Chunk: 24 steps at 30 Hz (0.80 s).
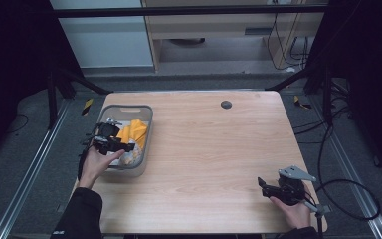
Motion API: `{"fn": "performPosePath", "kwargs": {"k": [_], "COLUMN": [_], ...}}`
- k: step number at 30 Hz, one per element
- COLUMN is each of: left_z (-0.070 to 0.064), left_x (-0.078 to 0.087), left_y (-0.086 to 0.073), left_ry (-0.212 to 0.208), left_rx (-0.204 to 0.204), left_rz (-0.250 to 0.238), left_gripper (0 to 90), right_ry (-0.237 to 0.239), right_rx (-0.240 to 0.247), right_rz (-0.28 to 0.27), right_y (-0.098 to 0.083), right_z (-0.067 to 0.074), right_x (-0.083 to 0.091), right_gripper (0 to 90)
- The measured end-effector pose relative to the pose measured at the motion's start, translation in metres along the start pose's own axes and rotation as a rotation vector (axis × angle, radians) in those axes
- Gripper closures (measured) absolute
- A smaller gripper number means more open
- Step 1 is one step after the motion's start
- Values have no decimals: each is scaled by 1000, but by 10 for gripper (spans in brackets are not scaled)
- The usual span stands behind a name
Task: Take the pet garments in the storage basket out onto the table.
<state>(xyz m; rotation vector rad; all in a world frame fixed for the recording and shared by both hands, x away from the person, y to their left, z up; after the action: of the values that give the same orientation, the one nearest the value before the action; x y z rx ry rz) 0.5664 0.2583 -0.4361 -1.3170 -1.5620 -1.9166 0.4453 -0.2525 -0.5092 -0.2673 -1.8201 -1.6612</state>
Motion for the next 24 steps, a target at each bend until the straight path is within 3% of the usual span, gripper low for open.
{"fn": "performPosePath", "kwargs": {"k": [24], "left_z": [-2], "left_x": [-18], "left_y": [-7], "left_ry": [2], "left_rx": [-3], "left_rz": [95], "left_gripper": [582], "right_ry": [4], "right_rx": [7], "right_rz": [16], "right_y": [-1], "right_z": [1], "right_x": [-2], "right_gripper": [170]}}
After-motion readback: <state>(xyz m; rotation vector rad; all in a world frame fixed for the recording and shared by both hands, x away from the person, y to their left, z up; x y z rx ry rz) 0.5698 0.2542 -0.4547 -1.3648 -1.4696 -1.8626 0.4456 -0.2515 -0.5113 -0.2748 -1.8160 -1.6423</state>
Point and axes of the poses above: each handheld gripper's, and its own axes: x roughly backward along the jaws, y roughly out of its top, z roughly to its left, the point moved 4 cm from there along -x, roughly forward along the jaws
